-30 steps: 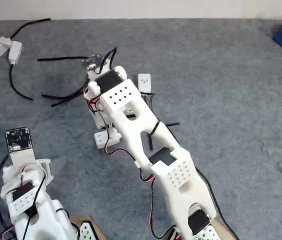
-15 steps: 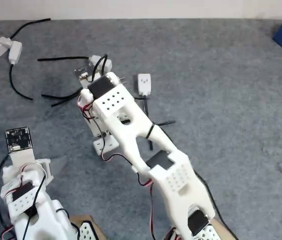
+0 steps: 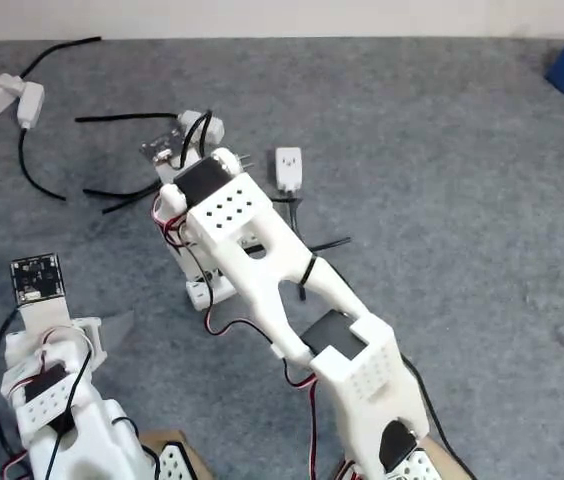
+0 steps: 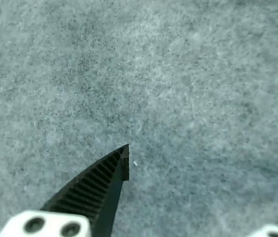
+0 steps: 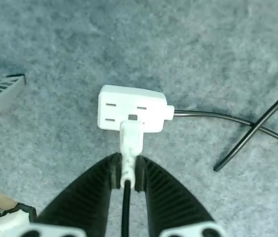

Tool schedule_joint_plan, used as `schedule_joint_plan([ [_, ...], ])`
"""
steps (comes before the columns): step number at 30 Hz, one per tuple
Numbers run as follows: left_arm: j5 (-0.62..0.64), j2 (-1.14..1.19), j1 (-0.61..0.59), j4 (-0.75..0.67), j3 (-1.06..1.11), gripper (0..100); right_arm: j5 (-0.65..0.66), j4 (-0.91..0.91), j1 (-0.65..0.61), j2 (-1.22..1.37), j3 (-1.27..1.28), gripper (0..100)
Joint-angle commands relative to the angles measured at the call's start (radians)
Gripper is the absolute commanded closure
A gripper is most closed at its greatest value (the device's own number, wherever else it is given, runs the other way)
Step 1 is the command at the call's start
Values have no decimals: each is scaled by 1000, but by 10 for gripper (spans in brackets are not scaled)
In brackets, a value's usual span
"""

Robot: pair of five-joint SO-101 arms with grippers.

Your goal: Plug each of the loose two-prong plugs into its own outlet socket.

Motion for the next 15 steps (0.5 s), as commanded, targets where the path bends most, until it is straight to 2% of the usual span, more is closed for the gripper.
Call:
schedule_joint_plan([
  [1, -3, -15, -7, -15, -4, 500, 11, 15, -10, -31, -12, 993],
  [15, -3, -15, -10, -14, -4, 500, 28, 13, 19, 24, -12, 993],
])
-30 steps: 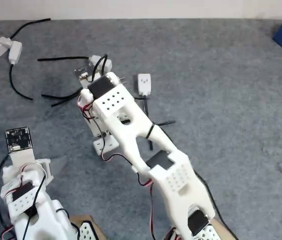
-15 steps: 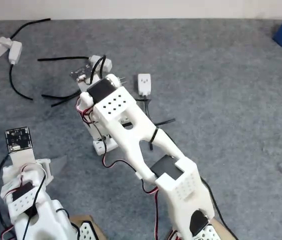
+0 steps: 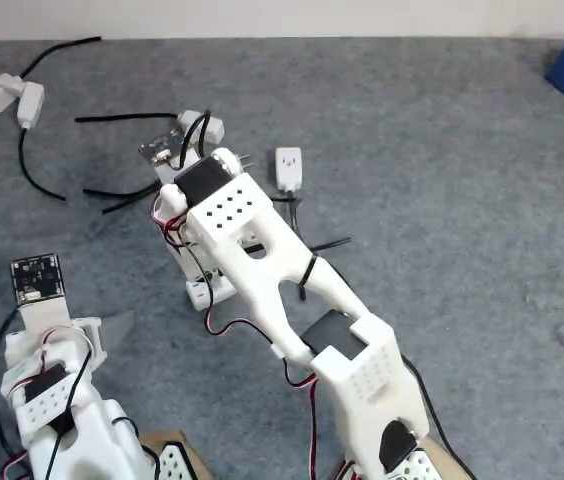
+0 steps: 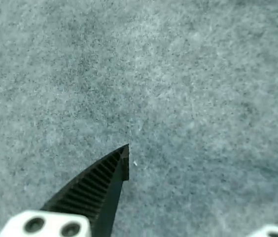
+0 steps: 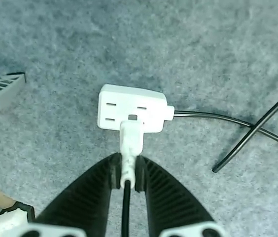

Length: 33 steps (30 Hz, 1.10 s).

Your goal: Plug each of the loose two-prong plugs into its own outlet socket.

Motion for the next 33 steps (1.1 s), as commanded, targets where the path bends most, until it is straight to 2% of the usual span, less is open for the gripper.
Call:
schedule_joint_plan([
  [1, -3, -15, -10, -14, -4, 500, 14, 13, 25, 39, -13, 993],
  [10, -6, -15, -25, -14, -4, 500, 15, 16, 45, 85, -117, 993],
  [21, -6, -15, -27, -14, -4, 500, 32, 13, 47, 102, -116, 993],
  [33, -6, -16, -54, -14, -8, 501, 38, -16, 19, 351, -180, 993],
])
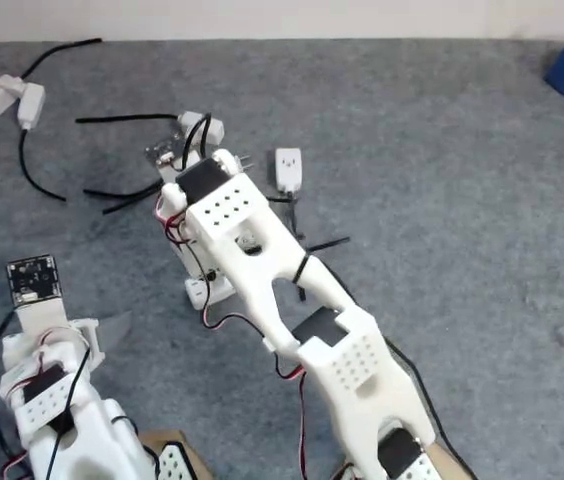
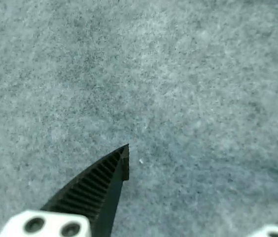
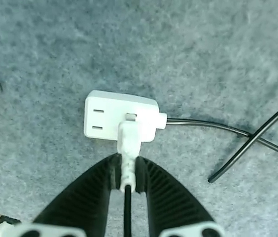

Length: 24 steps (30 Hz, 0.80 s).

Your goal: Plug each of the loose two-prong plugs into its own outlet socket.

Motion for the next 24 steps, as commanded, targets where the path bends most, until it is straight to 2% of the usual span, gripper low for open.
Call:
schedule_joint_plan([
  [1, -6, -16, -35, -14, -8, 501, 8, -12, -7, 74, -42, 993],
  [9, -6, -16, -35, -14, -7, 501, 9, -7, -7, 166, -104, 993],
  [24, -6, -16, -36, -14, -12, 501, 41, 2, 1, 182, -97, 993],
])
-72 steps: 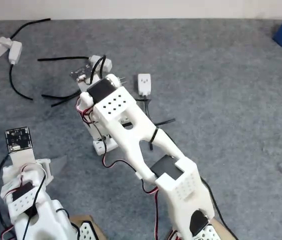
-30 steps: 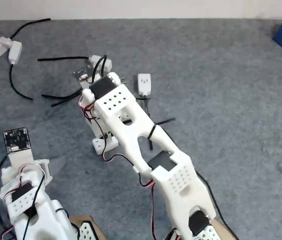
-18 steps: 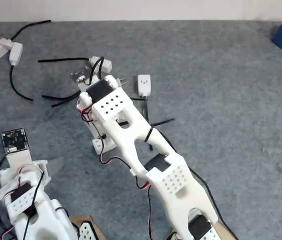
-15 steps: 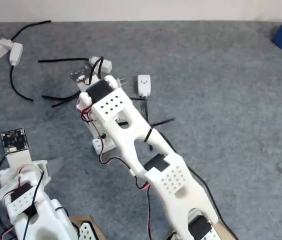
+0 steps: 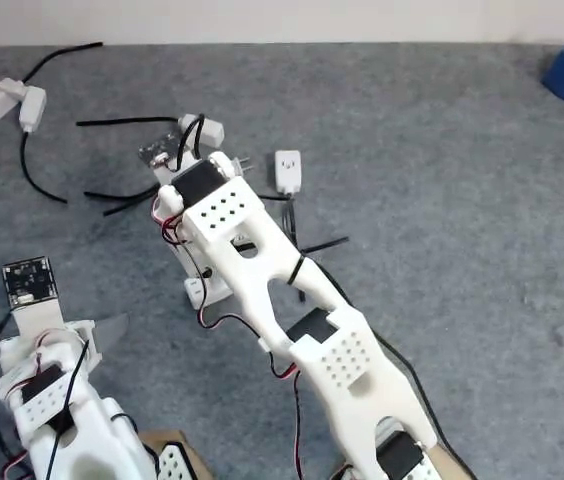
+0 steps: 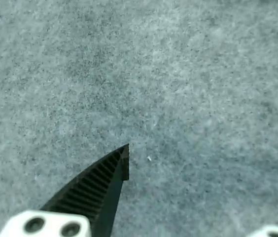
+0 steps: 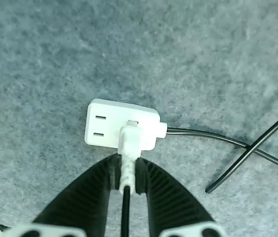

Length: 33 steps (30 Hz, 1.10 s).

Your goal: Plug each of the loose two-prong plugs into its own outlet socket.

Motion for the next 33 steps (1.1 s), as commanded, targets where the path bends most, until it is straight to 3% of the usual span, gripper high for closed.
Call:
schedule_joint_plan([
  [1, -6, -16, -7, -14, -15, 501, 11, -7, 1, 73, 8, 993],
  [12, -6, -16, -7, -14, -15, 501, 6, -33, 24, 193, -8, 992],
  [18, -8, -16, -35, -17, -16, 501, -35, -127, 51, 197, -151, 992],
  [23, -23, -16, -51, -17, -16, 501, -35, -171, 47, 206, -94, 992],
  [33, -28, -16, -45, -17, -25, 501, -31, 18, 39, 156, -150, 992],
])
